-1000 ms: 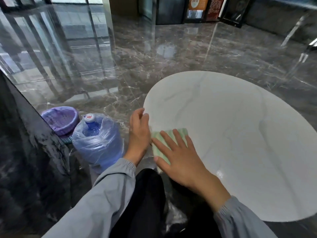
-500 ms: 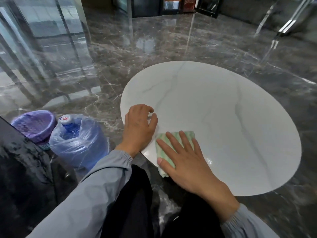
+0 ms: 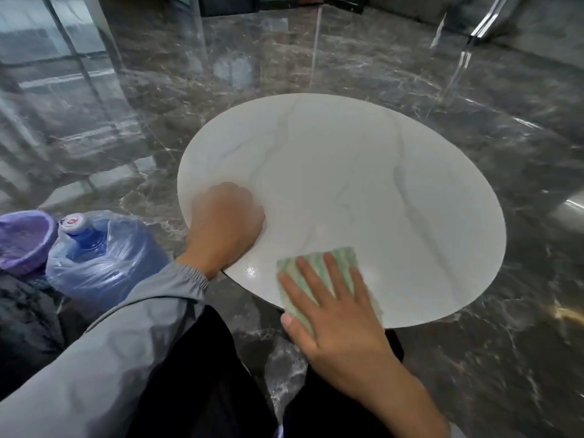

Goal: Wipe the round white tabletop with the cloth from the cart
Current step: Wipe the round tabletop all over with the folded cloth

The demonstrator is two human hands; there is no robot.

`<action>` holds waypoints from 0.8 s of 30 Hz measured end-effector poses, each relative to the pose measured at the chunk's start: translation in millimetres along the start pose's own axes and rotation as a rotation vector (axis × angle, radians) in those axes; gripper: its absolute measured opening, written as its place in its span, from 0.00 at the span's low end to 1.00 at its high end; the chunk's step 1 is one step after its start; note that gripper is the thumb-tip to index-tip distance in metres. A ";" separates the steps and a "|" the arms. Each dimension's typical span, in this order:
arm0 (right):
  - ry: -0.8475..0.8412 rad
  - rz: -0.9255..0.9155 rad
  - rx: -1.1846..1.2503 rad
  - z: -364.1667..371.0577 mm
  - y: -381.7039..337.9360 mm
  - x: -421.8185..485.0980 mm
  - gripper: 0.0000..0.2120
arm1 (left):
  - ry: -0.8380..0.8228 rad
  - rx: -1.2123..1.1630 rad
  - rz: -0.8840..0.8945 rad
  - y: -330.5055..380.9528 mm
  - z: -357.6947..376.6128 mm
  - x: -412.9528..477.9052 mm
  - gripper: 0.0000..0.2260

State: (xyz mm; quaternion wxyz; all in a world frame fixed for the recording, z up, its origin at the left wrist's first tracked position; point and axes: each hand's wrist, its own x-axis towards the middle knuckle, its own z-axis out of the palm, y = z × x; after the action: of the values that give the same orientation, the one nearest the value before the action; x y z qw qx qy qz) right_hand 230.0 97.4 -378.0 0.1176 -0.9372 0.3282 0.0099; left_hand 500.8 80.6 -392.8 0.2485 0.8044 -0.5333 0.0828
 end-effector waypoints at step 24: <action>0.033 0.306 0.027 -20.3 92.4 -21.2 0.27 | -0.079 0.040 -0.031 12.0 -10.9 -0.6 0.19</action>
State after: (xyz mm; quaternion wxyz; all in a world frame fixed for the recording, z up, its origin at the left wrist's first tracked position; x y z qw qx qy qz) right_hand 155.0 35.8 -376.0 0.1218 -0.8746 0.4693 0.0077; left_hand 491.2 82.8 -379.9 0.2125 0.8199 -0.5284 0.0578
